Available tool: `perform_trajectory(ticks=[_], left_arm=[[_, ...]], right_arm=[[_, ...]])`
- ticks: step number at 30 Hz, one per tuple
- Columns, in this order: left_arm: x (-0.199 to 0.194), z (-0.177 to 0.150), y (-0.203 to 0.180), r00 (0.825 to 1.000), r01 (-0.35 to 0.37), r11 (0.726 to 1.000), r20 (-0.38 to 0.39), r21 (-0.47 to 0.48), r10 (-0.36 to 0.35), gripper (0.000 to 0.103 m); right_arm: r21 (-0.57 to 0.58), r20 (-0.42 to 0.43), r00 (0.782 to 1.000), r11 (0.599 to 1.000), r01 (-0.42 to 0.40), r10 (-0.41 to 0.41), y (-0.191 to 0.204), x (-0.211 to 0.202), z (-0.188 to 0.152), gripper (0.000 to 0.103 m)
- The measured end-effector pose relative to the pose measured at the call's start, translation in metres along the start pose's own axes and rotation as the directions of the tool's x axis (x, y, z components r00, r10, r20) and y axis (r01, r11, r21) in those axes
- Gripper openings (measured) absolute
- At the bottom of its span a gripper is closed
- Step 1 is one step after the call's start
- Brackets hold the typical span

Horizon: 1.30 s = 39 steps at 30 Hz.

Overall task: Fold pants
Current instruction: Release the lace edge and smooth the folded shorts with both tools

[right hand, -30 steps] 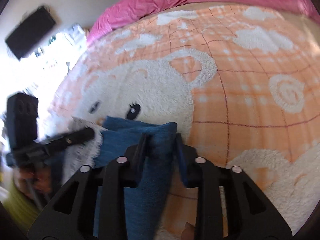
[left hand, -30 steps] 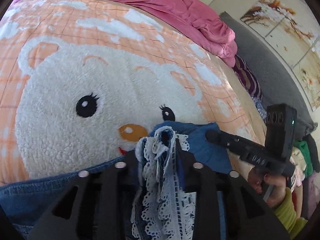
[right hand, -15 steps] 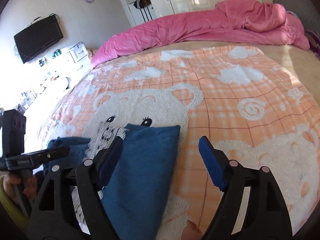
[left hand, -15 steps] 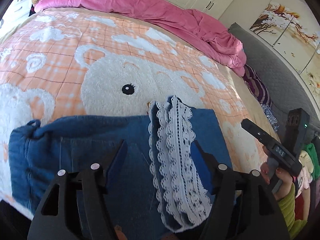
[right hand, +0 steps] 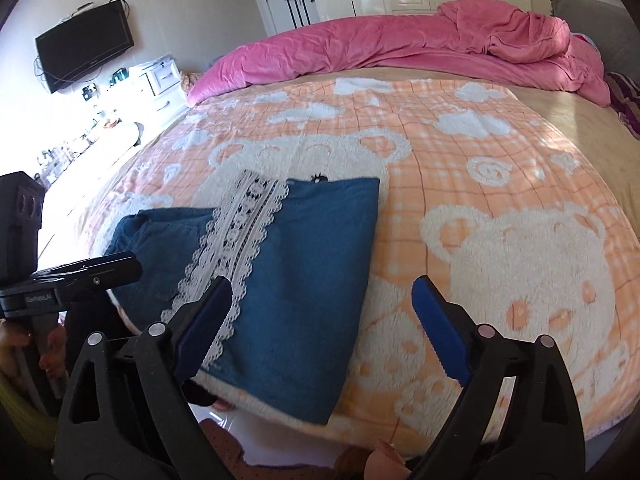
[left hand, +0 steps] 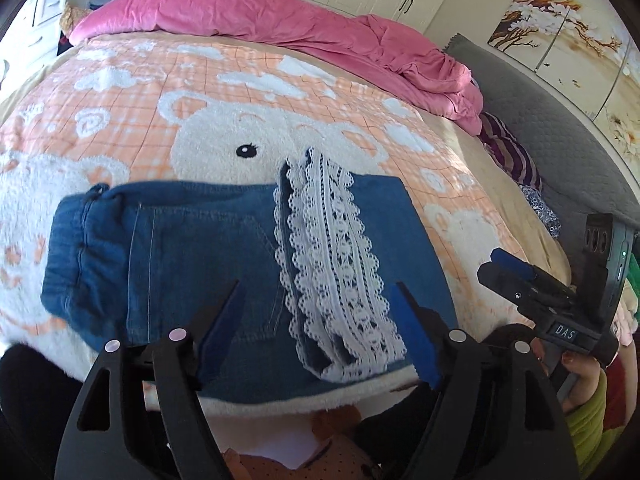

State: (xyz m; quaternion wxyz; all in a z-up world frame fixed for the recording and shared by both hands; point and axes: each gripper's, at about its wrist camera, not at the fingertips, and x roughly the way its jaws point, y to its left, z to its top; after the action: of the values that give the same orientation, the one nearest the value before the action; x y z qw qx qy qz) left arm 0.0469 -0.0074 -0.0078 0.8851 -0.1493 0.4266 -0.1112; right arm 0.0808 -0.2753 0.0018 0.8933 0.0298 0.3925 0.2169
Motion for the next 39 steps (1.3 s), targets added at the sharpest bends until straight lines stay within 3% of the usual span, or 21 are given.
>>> perform_trajectory(ticks=[15,21,27,31,33,39], left_arm=[[0.006,-0.045,-0.003,0.994,0.046,0.997,-0.094,-0.056,-0.051,0.073],[0.023,-0.048,-0.004,0.989,0.088,0.991,-0.112,-0.099,-0.099,0.073],[0.035,-0.049,-0.005,0.988,0.062,0.993,-0.134,-0.105,-0.076,0.071],[0.043,-0.049,0.001,0.985,0.088,0.982,-0.135,-0.168,-0.111,0.069],[0.046,-0.047,0.002,0.983,0.1,0.976,-0.131,-0.193,-0.126,0.064],[0.056,-0.045,0.001,0.984,0.091,0.974,-0.129,-0.209,-0.119,0.029]], right_arm=[[0.005,-0.066,0.997,1.0,0.03,-0.029,0.009,0.0,-0.023,0.087],[0.022,-0.112,0.993,0.999,0.027,-0.025,0.005,0.015,-0.029,0.087],[0.035,-0.153,0.988,0.999,0.017,-0.011,0.003,0.03,-0.033,0.087],[0.046,-0.18,0.983,0.999,0.028,-0.02,0.0,0.04,-0.036,0.087],[0.05,-0.183,0.983,0.998,0.022,-0.013,-0.001,0.042,-0.037,0.087],[0.049,-0.18,0.984,0.999,0.02,-0.011,0.001,0.042,-0.038,0.087]])
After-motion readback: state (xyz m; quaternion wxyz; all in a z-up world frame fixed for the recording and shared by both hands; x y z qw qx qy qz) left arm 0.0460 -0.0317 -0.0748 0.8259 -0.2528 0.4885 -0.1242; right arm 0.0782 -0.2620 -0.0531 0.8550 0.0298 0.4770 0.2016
